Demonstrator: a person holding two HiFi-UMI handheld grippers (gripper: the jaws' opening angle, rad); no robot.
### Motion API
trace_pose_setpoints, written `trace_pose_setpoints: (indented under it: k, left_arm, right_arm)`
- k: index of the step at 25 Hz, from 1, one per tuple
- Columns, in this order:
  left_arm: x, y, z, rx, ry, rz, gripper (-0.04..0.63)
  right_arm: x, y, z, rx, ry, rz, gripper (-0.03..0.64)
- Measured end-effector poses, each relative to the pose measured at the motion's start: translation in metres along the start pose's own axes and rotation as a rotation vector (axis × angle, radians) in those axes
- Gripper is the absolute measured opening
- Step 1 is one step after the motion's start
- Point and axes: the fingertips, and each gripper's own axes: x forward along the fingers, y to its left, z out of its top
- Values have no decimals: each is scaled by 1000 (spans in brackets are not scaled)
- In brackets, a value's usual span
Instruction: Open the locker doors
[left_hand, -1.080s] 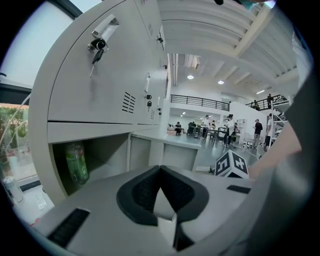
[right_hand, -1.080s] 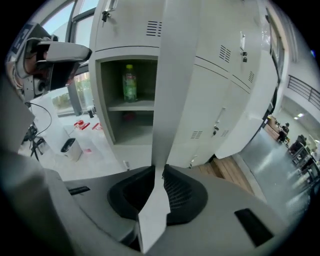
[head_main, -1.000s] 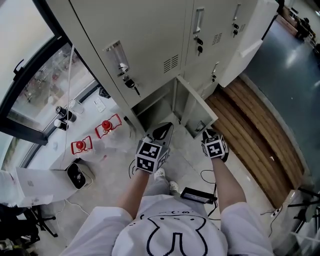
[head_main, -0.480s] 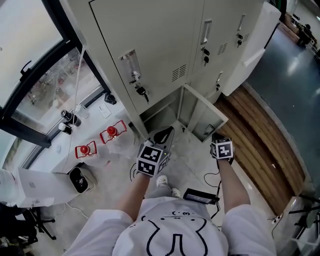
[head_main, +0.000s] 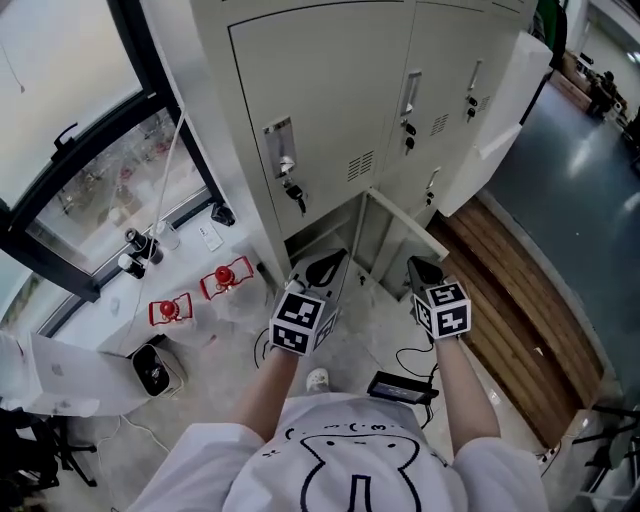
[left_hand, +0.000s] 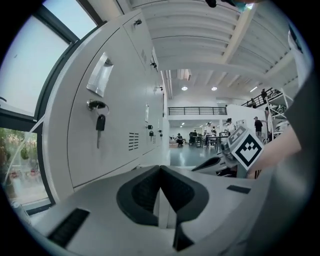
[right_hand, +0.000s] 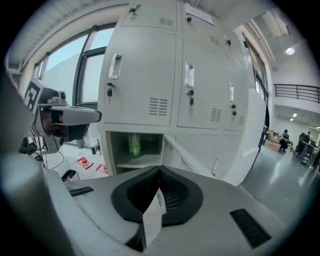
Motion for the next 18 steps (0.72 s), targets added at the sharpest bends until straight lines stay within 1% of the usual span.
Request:
trace_pose_setpoints:
  k: [5,8,13,18]
  left_arm:
    - [-20,7,33,25,-69,38,17]
    - [-34,13,51,50,-102,63,17]
    - [-60,32,76,61,-155,129,17]
    - [-81,53,91,64,-189,198,17]
  right_arm:
    - [-12,40,80,-74,-160,60,11]
    - [-20,63,124,-90,-270,89,11]
    - [-24,102,181,-84,-403,174,11]
    - [-20,139,226,-111,-493,289,11]
